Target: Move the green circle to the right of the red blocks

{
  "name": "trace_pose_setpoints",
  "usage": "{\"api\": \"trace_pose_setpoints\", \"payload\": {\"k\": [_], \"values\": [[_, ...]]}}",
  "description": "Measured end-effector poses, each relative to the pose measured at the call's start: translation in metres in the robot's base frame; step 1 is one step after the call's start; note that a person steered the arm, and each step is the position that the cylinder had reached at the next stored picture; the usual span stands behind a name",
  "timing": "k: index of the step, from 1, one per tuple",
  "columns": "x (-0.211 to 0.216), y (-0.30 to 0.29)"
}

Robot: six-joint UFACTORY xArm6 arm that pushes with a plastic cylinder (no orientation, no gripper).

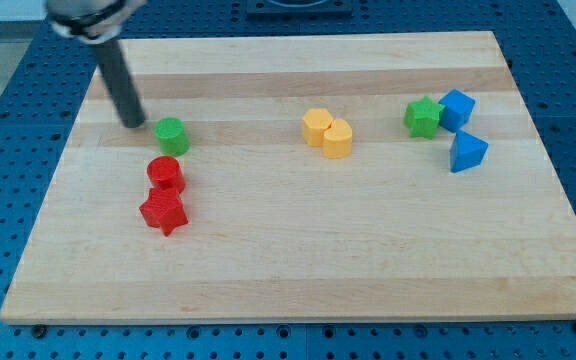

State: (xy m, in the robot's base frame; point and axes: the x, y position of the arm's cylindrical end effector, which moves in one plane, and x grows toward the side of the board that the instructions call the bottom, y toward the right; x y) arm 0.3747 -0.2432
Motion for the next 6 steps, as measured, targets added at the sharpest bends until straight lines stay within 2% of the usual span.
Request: {"api": "trace_pose_setpoints", "payload": {"k": [1, 2, 3, 4, 5, 6], "values": [[0.030, 0.019], [0.034, 0.092], [0.034, 0.101], [0.012, 0.075], [-0.005, 0.086], [0.001, 0.130]]}}
